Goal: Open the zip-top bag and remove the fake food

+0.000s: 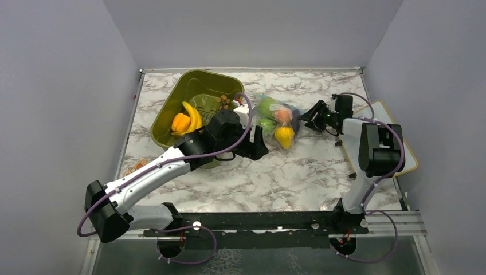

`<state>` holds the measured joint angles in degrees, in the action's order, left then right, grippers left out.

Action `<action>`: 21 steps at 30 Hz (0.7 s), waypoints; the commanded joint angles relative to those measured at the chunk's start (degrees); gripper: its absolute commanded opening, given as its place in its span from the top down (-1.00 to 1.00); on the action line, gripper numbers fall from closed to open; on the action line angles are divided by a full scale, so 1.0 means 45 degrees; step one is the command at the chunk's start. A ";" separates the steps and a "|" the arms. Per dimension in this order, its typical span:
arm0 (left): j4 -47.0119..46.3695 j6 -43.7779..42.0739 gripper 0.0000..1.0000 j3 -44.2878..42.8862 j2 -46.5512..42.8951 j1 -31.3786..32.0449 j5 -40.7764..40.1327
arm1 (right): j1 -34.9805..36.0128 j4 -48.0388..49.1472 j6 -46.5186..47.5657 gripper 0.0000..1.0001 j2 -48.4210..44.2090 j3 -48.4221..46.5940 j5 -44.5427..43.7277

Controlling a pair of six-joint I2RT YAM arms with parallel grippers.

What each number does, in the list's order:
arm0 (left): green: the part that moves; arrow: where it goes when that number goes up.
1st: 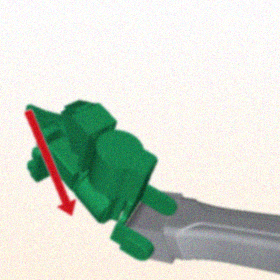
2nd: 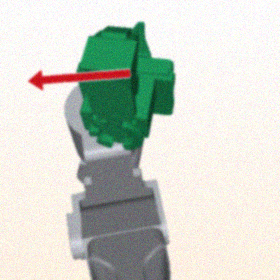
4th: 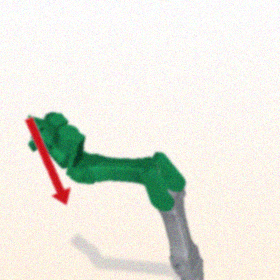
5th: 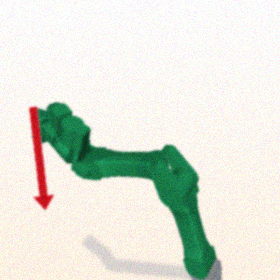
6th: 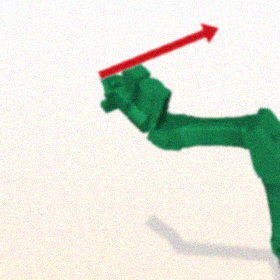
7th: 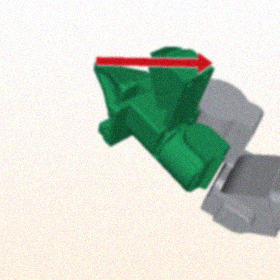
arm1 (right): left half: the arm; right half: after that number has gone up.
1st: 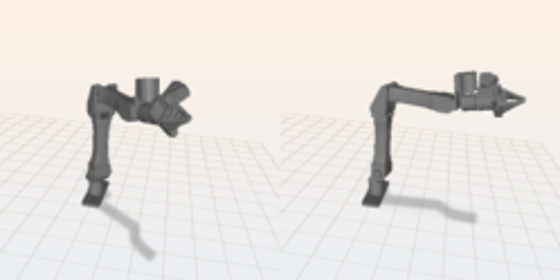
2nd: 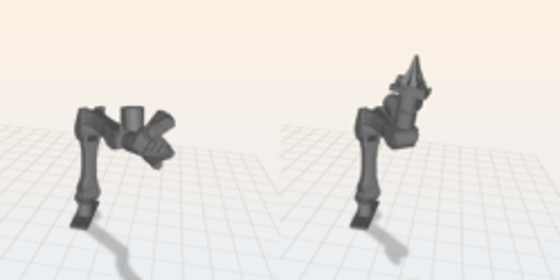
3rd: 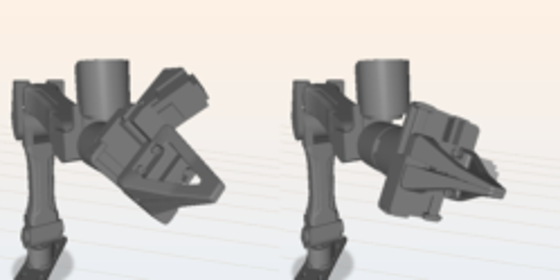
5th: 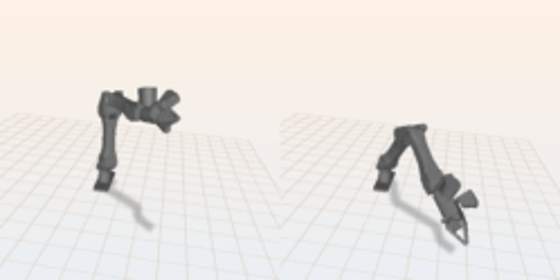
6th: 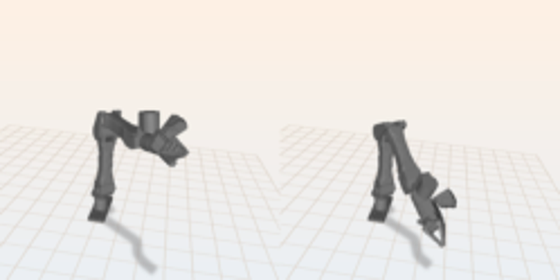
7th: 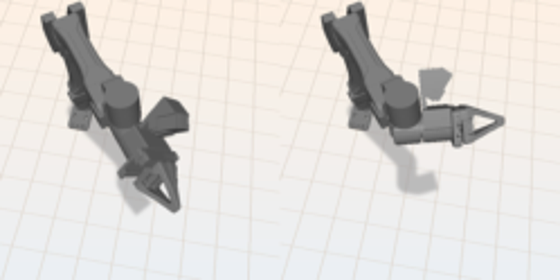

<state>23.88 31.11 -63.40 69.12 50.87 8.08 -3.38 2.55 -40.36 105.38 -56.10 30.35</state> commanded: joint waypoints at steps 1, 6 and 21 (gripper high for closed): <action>-0.0411 0.0317 -0.45 0.0220 -0.0288 0.0130 -0.0839 | -0.0116 0.1015 -0.0488 -0.16 0.0279 0.0506 0.0538; -0.0440 0.0415 -0.45 0.0337 -0.0399 0.0122 -0.1059 | -0.0128 0.2464 -0.0674 -0.18 0.0865 0.0778 0.1775; -0.0883 0.0957 -0.45 0.1018 -0.0835 0.0149 -0.2259 | -0.0128 0.3759 0.0915 0.99 -0.1200 0.1932 0.3146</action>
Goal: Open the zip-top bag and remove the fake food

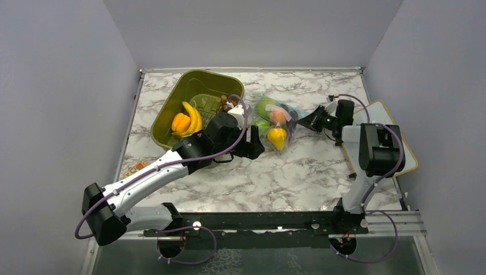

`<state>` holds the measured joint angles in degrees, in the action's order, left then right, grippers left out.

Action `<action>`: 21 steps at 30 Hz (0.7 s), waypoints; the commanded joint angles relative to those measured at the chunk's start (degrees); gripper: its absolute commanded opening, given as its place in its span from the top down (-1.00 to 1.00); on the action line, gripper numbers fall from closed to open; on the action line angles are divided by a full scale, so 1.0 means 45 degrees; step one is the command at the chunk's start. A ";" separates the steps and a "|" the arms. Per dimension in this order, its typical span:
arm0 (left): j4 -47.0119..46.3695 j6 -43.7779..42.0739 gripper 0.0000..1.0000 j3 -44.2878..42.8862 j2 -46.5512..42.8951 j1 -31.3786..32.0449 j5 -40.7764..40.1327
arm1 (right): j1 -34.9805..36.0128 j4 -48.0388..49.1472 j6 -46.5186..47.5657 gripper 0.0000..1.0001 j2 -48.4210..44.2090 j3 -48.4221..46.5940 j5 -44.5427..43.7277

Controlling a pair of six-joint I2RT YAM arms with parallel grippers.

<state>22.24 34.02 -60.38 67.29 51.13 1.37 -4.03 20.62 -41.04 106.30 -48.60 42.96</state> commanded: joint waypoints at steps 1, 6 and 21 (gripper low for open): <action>-0.0610 0.0345 -0.45 0.0431 -0.0456 0.0091 -0.0796 | 0.0017 -0.0451 0.1176 0.99 -0.1766 0.0491 0.0383; -0.0794 0.0453 -0.45 0.0661 -0.0171 0.0082 -0.0828 | 0.0017 -0.2615 0.2104 0.98 -0.3925 0.2023 -0.0245; -0.1031 0.0959 -0.46 0.0760 0.0383 0.0121 -0.1005 | 0.0017 -0.9327 0.2519 0.05 -1.1833 0.5568 -0.0597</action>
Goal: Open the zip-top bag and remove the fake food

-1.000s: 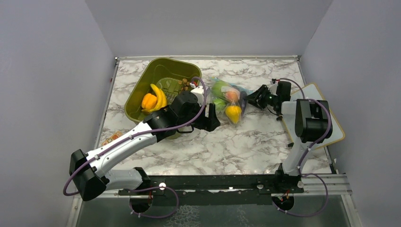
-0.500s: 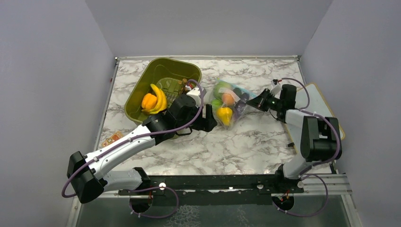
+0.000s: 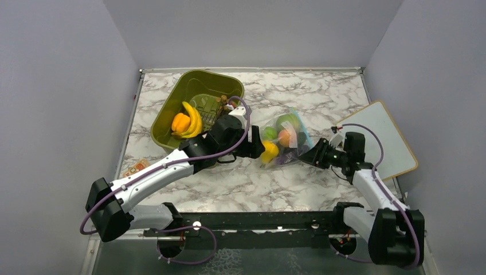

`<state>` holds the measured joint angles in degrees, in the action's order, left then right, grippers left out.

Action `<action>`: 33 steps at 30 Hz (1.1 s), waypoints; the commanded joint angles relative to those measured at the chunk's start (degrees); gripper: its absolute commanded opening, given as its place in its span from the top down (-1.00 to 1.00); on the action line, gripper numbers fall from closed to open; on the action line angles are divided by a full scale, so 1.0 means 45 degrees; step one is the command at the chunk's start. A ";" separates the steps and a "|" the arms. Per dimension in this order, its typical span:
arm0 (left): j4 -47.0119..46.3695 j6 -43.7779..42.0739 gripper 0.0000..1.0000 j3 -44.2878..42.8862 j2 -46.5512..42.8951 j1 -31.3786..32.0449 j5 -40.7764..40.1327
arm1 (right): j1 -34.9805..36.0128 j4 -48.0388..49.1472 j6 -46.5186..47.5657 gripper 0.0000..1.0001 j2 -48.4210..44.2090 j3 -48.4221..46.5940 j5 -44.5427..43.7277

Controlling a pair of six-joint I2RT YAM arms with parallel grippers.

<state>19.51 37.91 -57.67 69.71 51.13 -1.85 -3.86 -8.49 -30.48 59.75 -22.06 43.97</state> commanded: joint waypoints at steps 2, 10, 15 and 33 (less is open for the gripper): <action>-0.0412 0.0081 -0.47 0.0252 -0.0305 0.0121 -0.0356 | -0.0022 -0.2855 -0.0245 -0.12 -0.2176 -0.0516 -0.1394; -0.0238 -0.0110 -0.51 0.0339 -0.0825 0.0121 -0.0410 | -0.0031 -0.3212 -0.0465 -0.15 -0.0051 -0.3745 -0.6965; -0.0148 -0.0250 -0.53 0.0304 -0.0973 0.0121 -0.0492 | -0.0041 -0.3428 0.0726 -0.13 0.4190 -0.6462 -0.5228; -0.0463 -0.0475 -0.90 0.0508 -0.1143 0.0121 -0.0466 | -0.0041 -0.1470 0.1613 -0.13 1.0162 -0.8491 -0.0587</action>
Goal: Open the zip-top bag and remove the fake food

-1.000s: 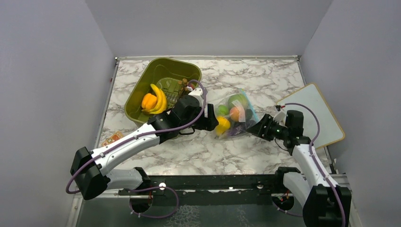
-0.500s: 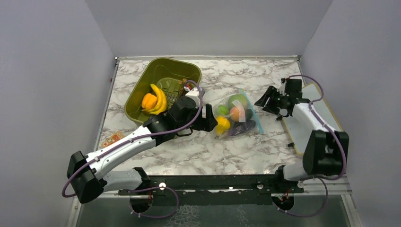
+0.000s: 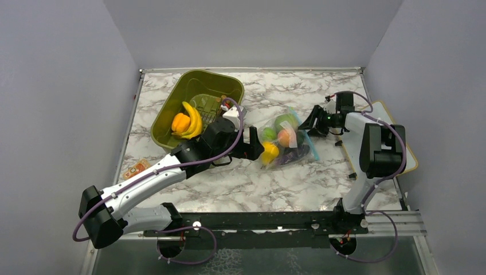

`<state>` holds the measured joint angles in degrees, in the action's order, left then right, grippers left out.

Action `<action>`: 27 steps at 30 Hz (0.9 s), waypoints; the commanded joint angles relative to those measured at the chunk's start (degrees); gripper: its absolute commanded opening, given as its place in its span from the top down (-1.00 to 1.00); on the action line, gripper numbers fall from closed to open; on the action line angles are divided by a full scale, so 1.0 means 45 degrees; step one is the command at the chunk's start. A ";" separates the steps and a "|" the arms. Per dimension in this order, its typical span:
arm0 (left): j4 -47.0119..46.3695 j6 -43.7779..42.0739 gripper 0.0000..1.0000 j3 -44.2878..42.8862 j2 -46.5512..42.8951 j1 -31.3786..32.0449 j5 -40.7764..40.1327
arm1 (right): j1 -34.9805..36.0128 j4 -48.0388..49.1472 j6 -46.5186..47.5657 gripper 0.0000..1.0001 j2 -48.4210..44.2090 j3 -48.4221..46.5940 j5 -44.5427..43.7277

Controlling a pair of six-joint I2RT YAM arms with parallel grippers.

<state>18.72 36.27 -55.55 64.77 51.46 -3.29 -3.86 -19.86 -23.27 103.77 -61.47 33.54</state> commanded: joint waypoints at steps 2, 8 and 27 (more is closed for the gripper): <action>-0.0281 -0.0111 -0.90 0.0022 -0.0019 0.0058 -0.0128 | -0.0041 0.1392 0.0033 -0.09 0.0689 0.0366 0.2684; -0.0264 -0.0054 -0.90 0.0039 -0.0085 0.0049 -0.0112 | -0.0041 0.1879 0.0023 0.18 0.0117 0.0799 0.3010; -0.0243 0.0084 -0.90 0.0467 -0.0605 0.0049 -0.0617 | -0.0041 0.1891 0.0065 0.98 -0.3423 0.1935 0.3457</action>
<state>18.48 36.56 -54.24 63.48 51.46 -4.38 -4.08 -11.57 -24.25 93.21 -52.64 46.50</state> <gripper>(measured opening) 0.949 0.015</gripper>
